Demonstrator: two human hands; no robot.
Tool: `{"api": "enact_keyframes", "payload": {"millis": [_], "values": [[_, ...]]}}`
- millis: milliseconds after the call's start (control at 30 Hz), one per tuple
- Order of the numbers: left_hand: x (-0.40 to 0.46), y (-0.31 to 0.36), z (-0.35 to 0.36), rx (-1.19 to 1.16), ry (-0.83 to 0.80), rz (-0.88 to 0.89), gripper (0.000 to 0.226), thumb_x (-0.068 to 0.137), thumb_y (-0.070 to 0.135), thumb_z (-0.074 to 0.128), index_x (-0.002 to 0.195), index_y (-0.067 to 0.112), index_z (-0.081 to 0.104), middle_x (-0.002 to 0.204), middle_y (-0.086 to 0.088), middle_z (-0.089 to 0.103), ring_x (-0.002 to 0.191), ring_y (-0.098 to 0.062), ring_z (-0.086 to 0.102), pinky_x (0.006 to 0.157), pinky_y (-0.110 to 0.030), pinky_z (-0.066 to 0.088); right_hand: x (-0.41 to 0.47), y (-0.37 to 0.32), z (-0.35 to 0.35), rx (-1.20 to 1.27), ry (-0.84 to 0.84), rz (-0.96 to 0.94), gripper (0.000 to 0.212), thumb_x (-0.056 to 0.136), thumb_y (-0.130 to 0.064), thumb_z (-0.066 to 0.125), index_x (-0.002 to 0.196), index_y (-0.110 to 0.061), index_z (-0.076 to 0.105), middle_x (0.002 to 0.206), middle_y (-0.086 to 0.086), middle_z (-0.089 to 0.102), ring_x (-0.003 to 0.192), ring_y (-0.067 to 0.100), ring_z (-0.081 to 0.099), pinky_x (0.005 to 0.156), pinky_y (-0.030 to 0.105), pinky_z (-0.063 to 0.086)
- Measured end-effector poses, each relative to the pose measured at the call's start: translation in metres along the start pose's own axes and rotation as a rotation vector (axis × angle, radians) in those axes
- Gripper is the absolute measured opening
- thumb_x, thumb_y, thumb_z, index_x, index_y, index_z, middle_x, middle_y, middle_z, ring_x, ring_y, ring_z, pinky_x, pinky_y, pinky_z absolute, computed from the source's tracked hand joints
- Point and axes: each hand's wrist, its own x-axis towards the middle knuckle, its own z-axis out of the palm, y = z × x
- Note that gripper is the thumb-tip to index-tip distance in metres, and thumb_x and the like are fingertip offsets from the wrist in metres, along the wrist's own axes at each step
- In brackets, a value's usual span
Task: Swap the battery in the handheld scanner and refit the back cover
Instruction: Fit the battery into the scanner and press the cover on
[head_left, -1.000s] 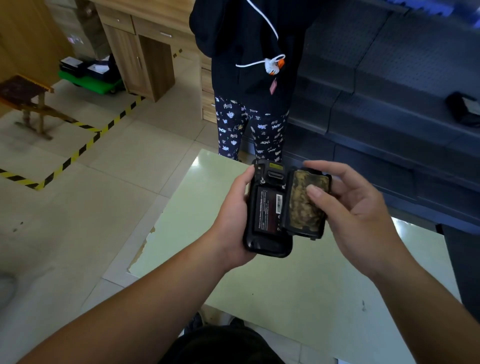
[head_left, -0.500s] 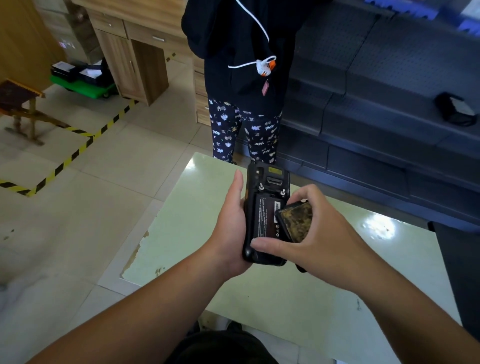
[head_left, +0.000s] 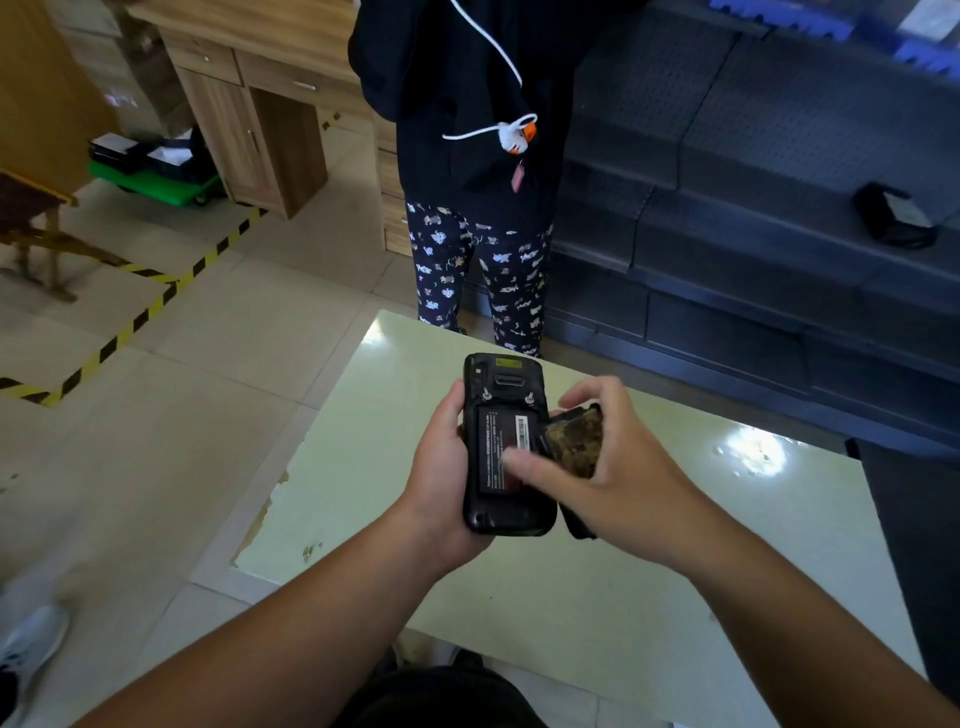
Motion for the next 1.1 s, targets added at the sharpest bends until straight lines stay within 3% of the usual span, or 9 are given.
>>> {"api": "enact_keyframes", "payload": {"millis": [67, 133, 267, 367, 500, 667, 833, 1000, 1100], "values": [[0.0, 0.0, 0.002, -0.037, 0.014, -0.001, 0.068, 0.097, 0.066, 0.04, 0.117, 0.01, 0.073, 0.097, -0.012, 0.075, 0.077, -0.025, 0.073, 0.065, -0.031, 0.06, 0.003, -0.004, -0.012, 0.222, 0.094, -0.071, 0.027, 0.095, -0.037, 0.072, 0.112, -0.033, 0.051, 0.103, 0.003, 0.067, 0.074, 0.026, 0.074, 0.053, 0.038, 0.063], [-0.001, -0.002, 0.003, -0.077, -0.003, -0.004, 0.068, 0.098, 0.063, 0.043, 0.129, 0.008, 0.068, 0.111, -0.016, 0.074, 0.087, -0.029, 0.074, 0.075, -0.04, 0.061, 0.005, -0.01, -0.018, 0.338, 0.134, -0.189, 0.014, 0.101, -0.022, 0.065, 0.109, -0.031, 0.059, 0.104, 0.002, 0.069, 0.09, 0.019, 0.074, 0.062, 0.032, 0.063], [-0.002, 0.0, 0.003, -0.087, -0.061, -0.034, 0.068, 0.099, 0.061, 0.043, 0.131, 0.007, 0.067, 0.114, -0.018, 0.075, 0.091, -0.031, 0.074, 0.083, -0.043, 0.059, 0.005, -0.017, -0.008, 0.428, 0.125, -0.403, 0.019, 0.096, -0.006, 0.07, 0.111, -0.017, 0.067, 0.1, -0.001, 0.074, 0.089, 0.005, 0.072, 0.069, 0.021, 0.06], [-0.001, 0.004, 0.0, -0.069, -0.077, -0.043, 0.062, 0.099, 0.059, 0.045, 0.12, 0.008, 0.073, 0.101, -0.015, 0.076, 0.083, -0.028, 0.074, 0.07, -0.036, 0.061, 0.004, -0.014, 0.006, 0.431, 0.142, -0.47, 0.028, 0.089, -0.003, 0.078, 0.111, -0.019, 0.071, 0.1, -0.003, 0.078, 0.094, 0.014, 0.075, 0.074, 0.027, 0.062], [-0.001, 0.009, -0.001, -0.052, -0.092, -0.051, 0.054, 0.098, 0.057, 0.047, 0.118, 0.012, 0.07, 0.105, -0.012, 0.072, 0.095, -0.028, 0.068, 0.08, -0.036, 0.056, 0.002, -0.011, 0.022, 0.454, 0.221, -0.559, 0.036, 0.084, 0.003, 0.081, 0.11, -0.021, 0.072, 0.105, 0.0, 0.079, 0.099, 0.019, 0.075, 0.084, 0.028, 0.061], [0.001, 0.009, -0.002, -0.066, -0.112, -0.076, 0.054, 0.098, 0.055, 0.048, 0.111, 0.01, 0.074, 0.104, -0.012, 0.075, 0.096, -0.027, 0.07, 0.081, -0.036, 0.056, 0.001, -0.01, 0.025, 0.531, 0.278, -0.639, 0.032, 0.082, -0.008, 0.079, 0.111, -0.02, 0.07, 0.104, 0.001, 0.078, 0.099, 0.021, 0.076, 0.083, 0.03, 0.062], [0.005, 0.009, -0.004, -0.067, -0.097, -0.081, 0.057, 0.098, 0.058, 0.046, 0.098, 0.011, 0.079, 0.098, -0.012, 0.075, 0.093, -0.027, 0.07, 0.084, -0.037, 0.054, 0.003, -0.007, 0.026, 0.491, 0.232, -0.72, 0.038, 0.082, -0.005, 0.079, 0.113, -0.024, 0.067, 0.106, 0.001, 0.075, 0.1, 0.019, 0.075, 0.086, 0.029, 0.06], [0.006, 0.009, -0.007, -0.039, -0.123, -0.112, 0.058, 0.099, 0.055, 0.044, 0.091, 0.01, 0.079, 0.089, -0.009, 0.075, 0.081, -0.023, 0.072, 0.072, -0.032, 0.056, 0.01, -0.004, 0.022, 0.345, 0.221, -0.747, 0.043, 0.084, -0.015, 0.086, 0.116, -0.034, 0.066, 0.109, -0.012, 0.072, 0.101, 0.018, 0.073, 0.083, 0.028, 0.059], [0.005, 0.011, -0.007, -0.029, -0.122, -0.115, 0.057, 0.099, 0.054, 0.045, 0.088, 0.008, 0.079, 0.086, -0.01, 0.074, 0.076, -0.023, 0.072, 0.068, -0.031, 0.056, 0.011, -0.002, 0.021, 0.36, 0.159, -0.722, 0.049, 0.082, -0.016, 0.087, 0.119, -0.035, 0.063, 0.112, -0.009, 0.072, 0.103, 0.022, 0.073, 0.085, 0.037, 0.062]]}}
